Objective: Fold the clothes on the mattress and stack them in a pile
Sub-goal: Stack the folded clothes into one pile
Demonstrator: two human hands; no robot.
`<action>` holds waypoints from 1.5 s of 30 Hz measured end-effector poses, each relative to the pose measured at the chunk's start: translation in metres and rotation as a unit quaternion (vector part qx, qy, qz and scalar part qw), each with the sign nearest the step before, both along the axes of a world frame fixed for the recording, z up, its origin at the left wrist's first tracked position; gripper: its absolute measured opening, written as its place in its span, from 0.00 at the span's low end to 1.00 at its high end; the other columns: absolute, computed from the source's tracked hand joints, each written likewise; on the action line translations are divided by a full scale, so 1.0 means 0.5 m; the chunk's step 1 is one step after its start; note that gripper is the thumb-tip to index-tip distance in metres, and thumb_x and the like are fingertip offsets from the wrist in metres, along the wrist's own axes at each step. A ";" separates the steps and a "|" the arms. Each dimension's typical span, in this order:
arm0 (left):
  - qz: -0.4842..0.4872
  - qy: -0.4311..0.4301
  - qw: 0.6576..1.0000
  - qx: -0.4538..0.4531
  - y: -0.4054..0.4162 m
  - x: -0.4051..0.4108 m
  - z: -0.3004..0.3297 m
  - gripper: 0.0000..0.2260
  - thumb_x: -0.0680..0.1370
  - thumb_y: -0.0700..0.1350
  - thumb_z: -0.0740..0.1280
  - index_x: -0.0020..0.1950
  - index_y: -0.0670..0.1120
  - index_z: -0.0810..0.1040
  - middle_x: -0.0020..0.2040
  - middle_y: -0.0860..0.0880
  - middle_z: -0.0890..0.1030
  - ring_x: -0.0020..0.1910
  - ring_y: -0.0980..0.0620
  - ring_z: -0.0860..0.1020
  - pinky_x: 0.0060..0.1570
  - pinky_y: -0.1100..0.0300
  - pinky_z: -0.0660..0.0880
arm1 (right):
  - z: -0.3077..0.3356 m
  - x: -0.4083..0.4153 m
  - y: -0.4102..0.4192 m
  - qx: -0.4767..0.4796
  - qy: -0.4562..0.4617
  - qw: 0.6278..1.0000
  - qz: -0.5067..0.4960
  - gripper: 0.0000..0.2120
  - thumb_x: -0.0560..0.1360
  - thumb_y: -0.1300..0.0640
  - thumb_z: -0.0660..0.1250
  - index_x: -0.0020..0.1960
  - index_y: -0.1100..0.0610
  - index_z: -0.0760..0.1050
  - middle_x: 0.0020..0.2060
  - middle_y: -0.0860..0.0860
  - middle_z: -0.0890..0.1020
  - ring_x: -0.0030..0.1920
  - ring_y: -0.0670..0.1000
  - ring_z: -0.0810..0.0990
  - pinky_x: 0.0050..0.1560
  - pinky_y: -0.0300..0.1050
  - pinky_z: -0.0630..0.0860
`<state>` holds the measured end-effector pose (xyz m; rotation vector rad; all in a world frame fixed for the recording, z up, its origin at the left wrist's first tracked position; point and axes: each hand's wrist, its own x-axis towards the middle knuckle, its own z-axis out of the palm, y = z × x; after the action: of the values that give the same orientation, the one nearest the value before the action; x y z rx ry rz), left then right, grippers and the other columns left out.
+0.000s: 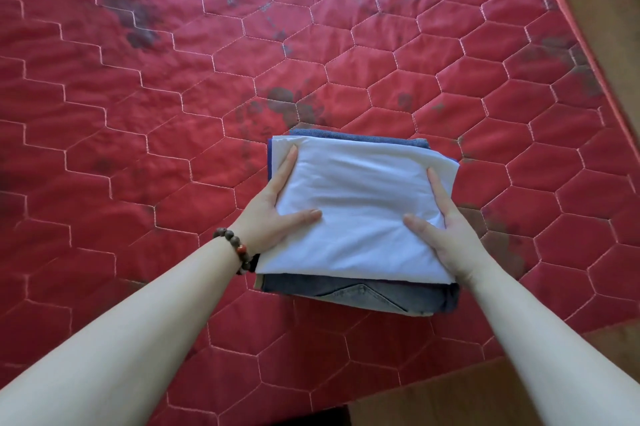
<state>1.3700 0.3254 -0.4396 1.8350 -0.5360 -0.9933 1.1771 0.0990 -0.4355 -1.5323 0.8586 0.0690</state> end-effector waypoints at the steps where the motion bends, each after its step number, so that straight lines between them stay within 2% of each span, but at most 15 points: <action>1: 0.008 0.003 1.000 0.003 0.015 -0.004 0.024 0.44 0.67 0.59 0.76 0.70 0.76 0.48 0.68 0.79 0.55 0.58 0.81 0.65 0.48 0.83 0.65 | 0.022 0.002 0.011 0.002 -0.002 1.000 0.006 0.36 0.72 0.49 0.73 0.69 0.24 0.56 0.60 0.22 0.69 0.58 0.26 0.71 0.50 0.22 0.69; 3: 0.027 0.002 1.000 0.007 0.047 -0.011 0.082 0.44 0.65 0.62 0.75 0.70 0.77 0.48 0.68 0.79 0.56 0.58 0.80 0.66 0.48 0.83 0.66 | 0.076 0.011 0.031 0.001 -0.004 1.000 0.019 0.36 0.73 0.50 0.73 0.68 0.24 0.57 0.65 0.28 0.70 0.61 0.31 0.72 0.57 0.29 0.70; 5: 0.047 0.000 0.999 0.005 0.084 -0.012 0.155 0.44 0.64 0.63 0.74 0.70 0.76 0.49 0.65 0.81 0.57 0.57 0.79 0.69 0.47 0.82 0.67 | 0.145 0.028 0.052 -0.008 -0.013 0.999 0.047 0.36 0.73 0.49 0.73 0.68 0.24 0.57 0.66 0.32 0.70 0.60 0.32 0.74 0.58 0.32 0.71; 10: 0.122 -0.025 0.992 -0.011 0.216 -0.005 0.365 0.42 0.69 0.54 0.76 0.70 0.77 0.51 0.60 0.78 0.65 0.52 0.77 0.73 0.44 0.80 0.69 | 0.347 0.102 0.129 -0.026 -0.056 0.989 0.132 0.35 0.74 0.51 0.71 0.69 0.25 0.57 0.69 0.40 0.71 0.63 0.42 0.75 0.66 0.46 0.71; 13: 0.176 -0.038 0.983 -0.026 0.318 -0.013 0.484 0.42 0.69 0.53 0.76 0.70 0.76 0.52 0.62 0.73 0.67 0.52 0.75 0.75 0.44 0.79 0.70 | 0.464 0.155 0.200 -0.036 -0.087 0.977 0.189 0.35 0.73 0.50 0.72 0.69 0.25 0.57 0.69 0.42 0.71 0.62 0.43 0.76 0.64 0.47 0.73; 17: 0.250 -0.062 0.965 -0.047 0.467 -0.044 0.607 0.42 0.68 0.55 0.76 0.71 0.75 0.52 0.65 0.71 0.67 0.56 0.72 0.74 0.50 0.76 0.72 | 0.582 0.221 0.320 -0.049 -0.116 0.957 0.261 0.34 0.74 0.50 0.71 0.67 0.23 0.58 0.69 0.43 0.71 0.62 0.48 0.78 0.63 0.53 0.75; 20: 0.310 -0.075 0.946 -0.065 0.583 -0.078 0.665 0.41 0.70 0.52 0.76 0.71 0.75 0.53 0.65 0.68 0.69 0.56 0.69 0.76 0.51 0.74 0.73 | 0.641 0.263 0.425 -0.054 -0.127 0.940 0.311 0.34 0.73 0.49 0.71 0.66 0.21 0.58 0.65 0.41 0.73 0.56 0.45 0.81 0.55 0.47 0.79; 22: 0.354 -0.066 0.930 -0.070 0.666 -0.109 0.690 0.41 0.70 0.51 0.76 0.70 0.76 0.53 0.64 0.65 0.71 0.54 0.68 0.77 0.48 0.73 0.74 | 0.668 0.283 0.507 -0.057 -0.133 0.926 0.349 0.34 0.73 0.48 0.71 0.65 0.20 0.57 0.62 0.35 0.71 0.49 0.38 0.81 0.44 0.33 0.78; 24: 0.390 -0.071 0.916 -0.064 0.755 -0.142 0.708 0.41 0.70 0.52 0.76 0.69 0.77 0.53 0.62 0.64 0.72 0.52 0.68 0.78 0.46 0.74 0.74 | 0.690 0.297 0.602 -0.050 -0.137 0.913 0.381 0.34 0.72 0.47 0.72 0.65 0.20 0.57 0.59 0.32 0.70 0.46 0.35 0.80 0.38 0.28 0.76; 27: 0.443 -0.069 0.892 -0.058 0.896 -0.191 0.720 0.41 0.69 0.54 0.76 0.68 0.78 0.53 0.59 0.65 0.73 0.51 0.68 0.78 0.45 0.75 0.74 | 0.707 0.305 0.753 -0.039 -0.134 0.894 0.427 0.34 0.71 0.46 0.72 0.64 0.20 0.57 0.61 0.33 0.69 0.47 0.40 0.82 0.40 0.32 0.78; 32: 0.515 -0.066 0.853 -0.054 1.138 -0.276 0.715 0.41 0.64 0.60 0.77 0.66 0.80 0.54 0.59 0.66 0.75 0.53 0.68 0.77 0.48 0.75 0.73 | 0.704 0.302 1.019 -0.055 -0.128 0.860 0.491 0.33 0.71 0.42 0.71 0.63 0.18 0.56 0.68 0.39 0.65 0.57 0.46 0.76 0.53 0.43 0.77; 35: 0.548 -0.052 0.833 -0.061 1.270 -0.328 0.695 0.43 0.62 0.61 0.78 0.67 0.78 0.54 0.58 0.67 0.77 0.55 0.67 0.77 0.50 0.73 0.74 | 0.690 0.296 1.166 -0.052 -0.120 0.838 0.530 0.32 0.70 0.41 0.71 0.63 0.18 0.56 0.68 0.39 0.64 0.57 0.43 0.75 0.51 0.40 0.75; 38: 0.581 -0.042 0.811 -0.058 1.386 -0.370 0.676 0.44 0.61 0.62 0.78 0.68 0.77 0.55 0.61 0.65 0.77 0.59 0.63 0.77 0.57 0.67 0.74 | 0.674 0.293 1.302 -0.043 -0.110 0.821 0.558 0.33 0.67 0.38 0.72 0.62 0.18 0.57 0.69 0.39 0.64 0.58 0.43 0.75 0.53 0.40 0.75; 41: 0.605 -0.034 0.794 -0.042 1.478 -0.394 0.657 0.45 0.61 0.64 0.77 0.70 0.76 0.54 0.60 0.66 0.78 0.57 0.65 0.77 0.51 0.73 0.73 | 0.655 0.296 1.410 -0.037 -0.097 0.808 0.579 0.35 0.62 0.34 0.70 0.63 0.18 0.57 0.68 0.39 0.65 0.56 0.41 0.75 0.44 0.31 0.75; 45: 0.620 -0.018 0.784 -0.026 1.567 -0.397 0.622 0.46 0.63 0.64 0.76 0.73 0.72 0.51 0.58 0.68 0.77 0.54 0.69 0.77 0.47 0.77 0.72 | 0.613 0.318 1.513 -0.033 -0.076 0.794 0.603 0.33 0.64 0.35 0.71 0.63 0.18 0.57 0.73 0.40 0.61 0.61 0.45 0.74 0.52 0.41 0.74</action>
<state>1.1716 1.1089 -0.1288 1.6396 0.6265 -0.0112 1.3360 0.8554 -0.1289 -1.8978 -0.3715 0.8375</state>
